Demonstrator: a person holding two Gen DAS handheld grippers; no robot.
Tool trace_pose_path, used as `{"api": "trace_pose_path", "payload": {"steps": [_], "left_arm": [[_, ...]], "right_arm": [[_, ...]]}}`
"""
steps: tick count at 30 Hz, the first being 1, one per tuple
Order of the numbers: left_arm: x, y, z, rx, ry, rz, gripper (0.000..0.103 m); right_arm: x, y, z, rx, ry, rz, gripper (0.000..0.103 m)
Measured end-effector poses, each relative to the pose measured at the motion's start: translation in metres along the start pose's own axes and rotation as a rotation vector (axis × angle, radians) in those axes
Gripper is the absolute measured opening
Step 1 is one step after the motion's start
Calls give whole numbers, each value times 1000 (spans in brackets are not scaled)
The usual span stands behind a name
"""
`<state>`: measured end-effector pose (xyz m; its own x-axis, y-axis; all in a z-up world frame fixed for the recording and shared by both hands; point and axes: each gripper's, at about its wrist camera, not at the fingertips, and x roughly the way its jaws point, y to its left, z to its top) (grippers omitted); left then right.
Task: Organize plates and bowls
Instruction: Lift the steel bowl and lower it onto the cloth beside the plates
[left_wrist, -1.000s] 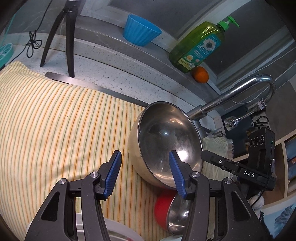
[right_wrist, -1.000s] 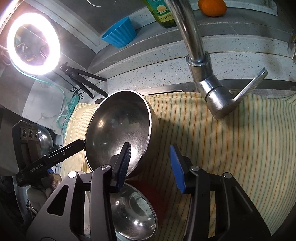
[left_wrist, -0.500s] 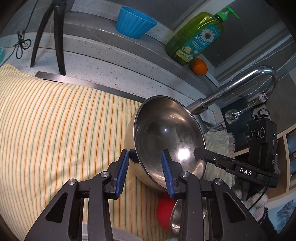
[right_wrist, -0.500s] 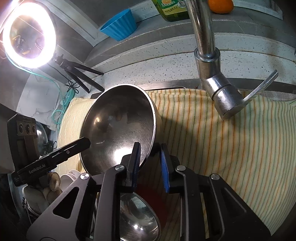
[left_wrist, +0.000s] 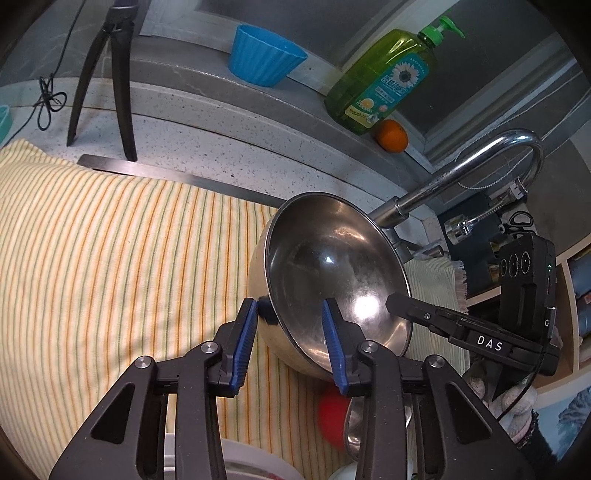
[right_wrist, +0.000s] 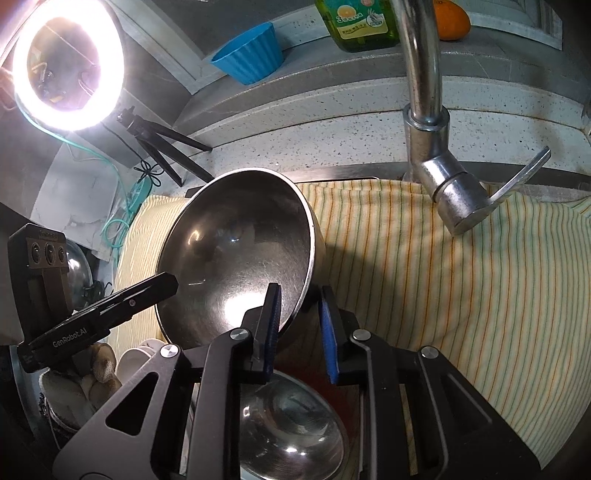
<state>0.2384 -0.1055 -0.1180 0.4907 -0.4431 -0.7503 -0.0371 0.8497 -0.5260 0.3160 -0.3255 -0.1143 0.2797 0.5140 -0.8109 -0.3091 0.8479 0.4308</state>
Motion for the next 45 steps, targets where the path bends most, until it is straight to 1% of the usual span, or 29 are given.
{"api": "trace_pose_path", "payload": {"steps": [9,17,26,34,41,45], "left_arm": [[-29,5,-2,19,-40,-2,33],[-65,10,-9,54,-63,-21,33],[-100,23,-28,91,-57,-59,33],[-121,34,-44,114,-46,-80,33],[-146,51,-60,104,-61,-82,33],[-159,62,-68,100,-74,-65,33]], "right_arm": [[-10,25,-7,-20,-35,4,22],[-26,56,-24,-32,-59,15,22],[-45,92,-61,-24,-93,7,22],[-50,115,-90,2,-101,8,22],[-50,140,-116,-6,-91,28,22],[-48,158,-128,-24,-81,46,22]]}}
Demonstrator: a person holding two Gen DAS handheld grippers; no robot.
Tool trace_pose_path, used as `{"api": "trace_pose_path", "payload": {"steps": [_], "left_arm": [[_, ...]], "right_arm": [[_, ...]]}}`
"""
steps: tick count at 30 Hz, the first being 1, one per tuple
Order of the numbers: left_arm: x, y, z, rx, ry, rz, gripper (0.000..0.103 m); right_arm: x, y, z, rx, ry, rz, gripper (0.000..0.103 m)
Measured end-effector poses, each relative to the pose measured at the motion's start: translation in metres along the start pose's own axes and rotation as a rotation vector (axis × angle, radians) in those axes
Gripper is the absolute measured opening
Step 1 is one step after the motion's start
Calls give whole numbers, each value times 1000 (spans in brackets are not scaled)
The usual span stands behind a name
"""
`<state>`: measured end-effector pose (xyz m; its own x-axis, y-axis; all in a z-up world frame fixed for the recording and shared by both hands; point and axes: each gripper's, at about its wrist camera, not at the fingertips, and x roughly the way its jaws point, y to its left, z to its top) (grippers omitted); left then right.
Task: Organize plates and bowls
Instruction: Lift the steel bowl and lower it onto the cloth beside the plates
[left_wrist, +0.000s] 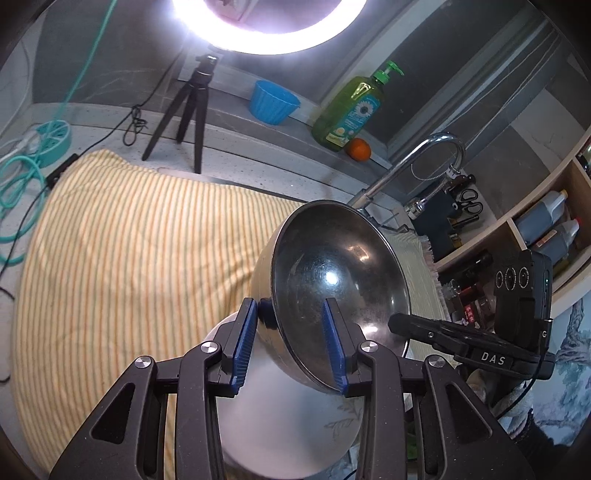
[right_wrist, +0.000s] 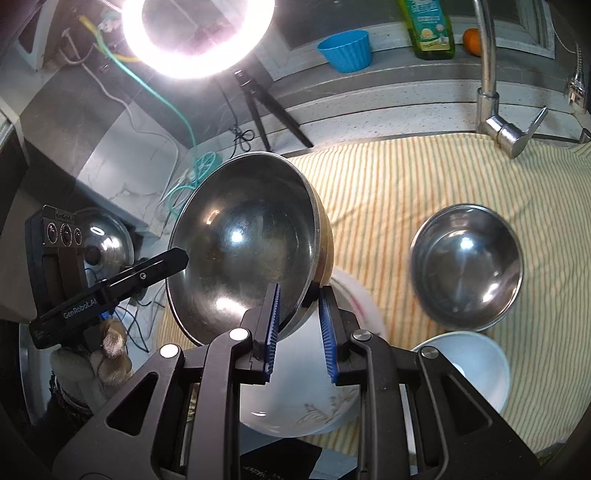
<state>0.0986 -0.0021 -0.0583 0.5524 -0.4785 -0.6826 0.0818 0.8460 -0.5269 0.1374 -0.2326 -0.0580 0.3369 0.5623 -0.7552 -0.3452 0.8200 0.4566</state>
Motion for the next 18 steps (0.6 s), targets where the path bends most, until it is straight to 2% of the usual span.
{"api": "trace_pose_path", "payload": {"steps": [11,18], "left_arm": [[-42,39,-24,-79,-32,50,33],[-70,68,-39,-131,-58,102,33]], "right_arm": [[25,54,-19,-78,51,40,22],[57,87,-30,-124,113,79,22]]}}
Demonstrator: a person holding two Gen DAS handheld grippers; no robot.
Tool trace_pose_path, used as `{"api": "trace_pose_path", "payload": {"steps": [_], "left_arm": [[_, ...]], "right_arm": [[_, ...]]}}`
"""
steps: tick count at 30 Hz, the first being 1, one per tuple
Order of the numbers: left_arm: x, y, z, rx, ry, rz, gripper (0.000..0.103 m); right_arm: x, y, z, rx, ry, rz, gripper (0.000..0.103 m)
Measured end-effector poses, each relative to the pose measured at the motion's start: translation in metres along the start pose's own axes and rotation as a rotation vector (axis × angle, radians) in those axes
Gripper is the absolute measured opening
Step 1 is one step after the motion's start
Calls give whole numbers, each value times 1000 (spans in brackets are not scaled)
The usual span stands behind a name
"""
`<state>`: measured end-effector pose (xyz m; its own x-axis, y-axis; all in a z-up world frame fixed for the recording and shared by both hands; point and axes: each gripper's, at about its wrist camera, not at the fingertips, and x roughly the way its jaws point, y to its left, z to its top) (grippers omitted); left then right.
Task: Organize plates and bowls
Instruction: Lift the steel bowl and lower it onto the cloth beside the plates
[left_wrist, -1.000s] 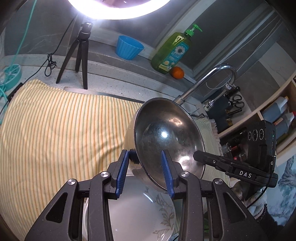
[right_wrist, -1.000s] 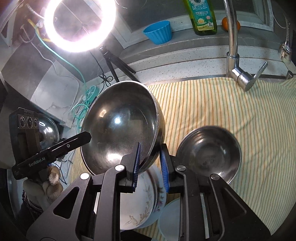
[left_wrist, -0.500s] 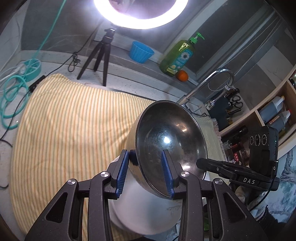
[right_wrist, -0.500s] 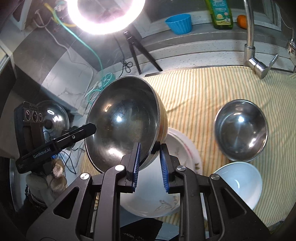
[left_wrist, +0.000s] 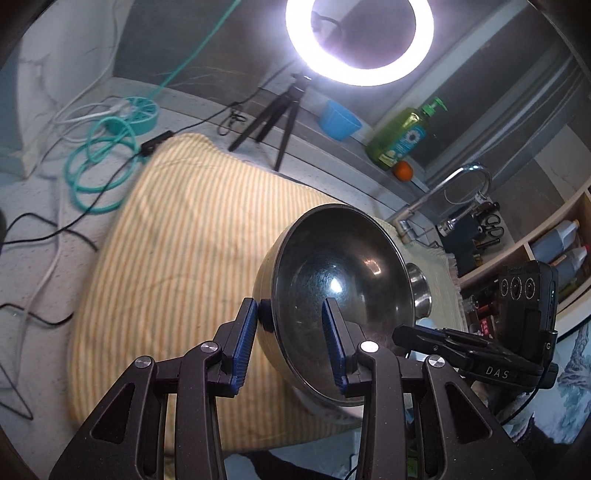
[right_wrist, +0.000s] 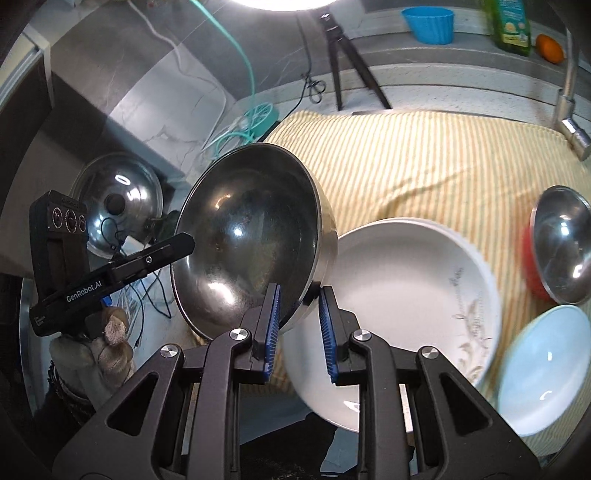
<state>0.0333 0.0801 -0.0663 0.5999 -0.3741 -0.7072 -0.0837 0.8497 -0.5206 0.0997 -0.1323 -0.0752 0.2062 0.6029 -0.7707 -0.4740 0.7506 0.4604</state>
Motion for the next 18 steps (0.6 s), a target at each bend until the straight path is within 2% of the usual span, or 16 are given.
{"api": "trace_pose_path", "payload": {"steps": [7,18], "left_arm": [[-8,38,-14,-79,4,52,33],[-9,75,-30,-136,23,101,33]], "right_arm": [[38,28,-2,-53,66,7,22],[78,49,-4,-109,132,-7,22]]}}
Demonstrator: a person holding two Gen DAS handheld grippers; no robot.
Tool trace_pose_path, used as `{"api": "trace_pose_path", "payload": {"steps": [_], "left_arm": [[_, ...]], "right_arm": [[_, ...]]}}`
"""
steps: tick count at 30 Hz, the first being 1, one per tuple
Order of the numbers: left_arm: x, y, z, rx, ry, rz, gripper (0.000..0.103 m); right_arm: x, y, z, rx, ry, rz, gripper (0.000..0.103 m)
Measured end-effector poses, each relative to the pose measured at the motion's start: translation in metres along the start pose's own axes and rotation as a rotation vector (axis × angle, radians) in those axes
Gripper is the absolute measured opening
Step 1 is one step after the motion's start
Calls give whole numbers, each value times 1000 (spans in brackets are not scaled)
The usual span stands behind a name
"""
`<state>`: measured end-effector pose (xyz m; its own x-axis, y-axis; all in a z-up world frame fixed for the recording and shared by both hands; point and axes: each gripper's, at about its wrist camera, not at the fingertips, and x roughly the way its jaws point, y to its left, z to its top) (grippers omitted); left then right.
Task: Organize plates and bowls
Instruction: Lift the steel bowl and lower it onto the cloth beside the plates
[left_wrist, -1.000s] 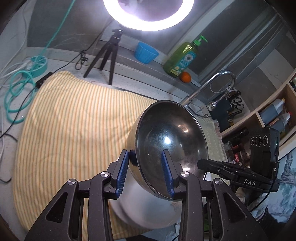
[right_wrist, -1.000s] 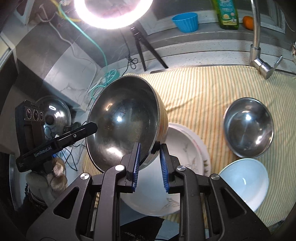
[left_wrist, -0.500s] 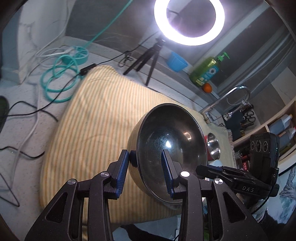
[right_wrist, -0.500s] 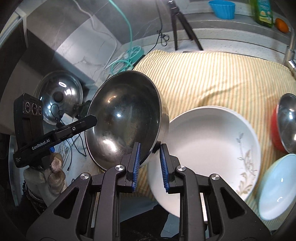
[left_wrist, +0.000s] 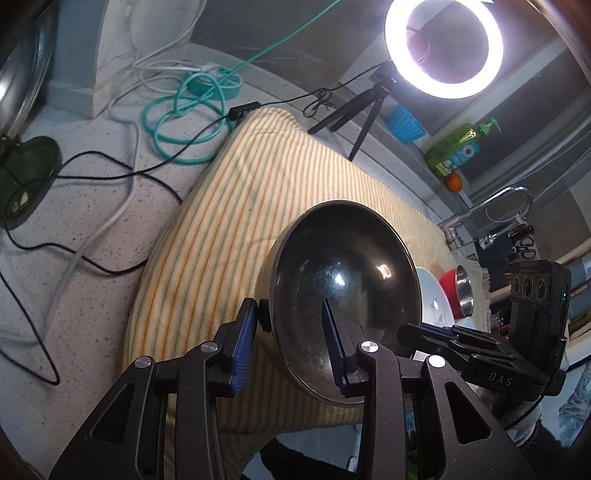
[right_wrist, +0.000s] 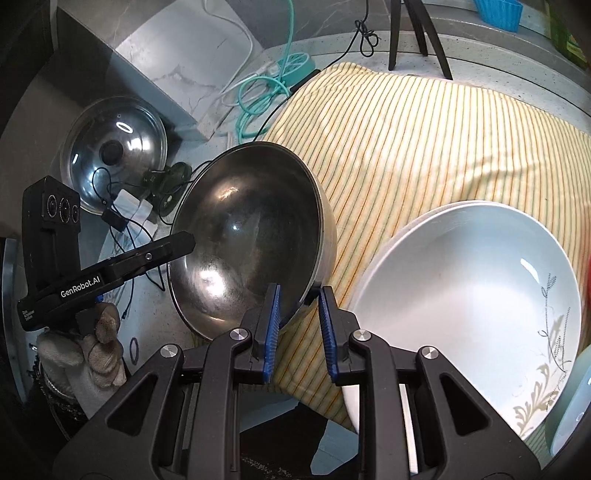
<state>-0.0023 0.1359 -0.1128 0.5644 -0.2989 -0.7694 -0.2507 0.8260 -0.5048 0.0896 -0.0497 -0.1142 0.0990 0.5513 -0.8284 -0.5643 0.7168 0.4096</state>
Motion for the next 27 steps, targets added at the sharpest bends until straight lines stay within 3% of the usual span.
{"api": "trace_pose_path", "payload": {"steps": [16,18,20,25,27], "left_arm": [[12,9,-1,5,33,23,33],[12,8,0,8,30,22,33],[10,7,1,12,20,28,34],[7,5,7,14,5,37,39],[6,5,10,12,-1,43,47]], "right_arm": [[14,-3,9,-15,22,-21,24],[12,-3,9,-12,16,-12,32],[9,-4,10,-8,-3,-10,50],[-1,-1,15,-26,-46,-13,61],[-6,-1,17,-32,-63,-22,70]]}}
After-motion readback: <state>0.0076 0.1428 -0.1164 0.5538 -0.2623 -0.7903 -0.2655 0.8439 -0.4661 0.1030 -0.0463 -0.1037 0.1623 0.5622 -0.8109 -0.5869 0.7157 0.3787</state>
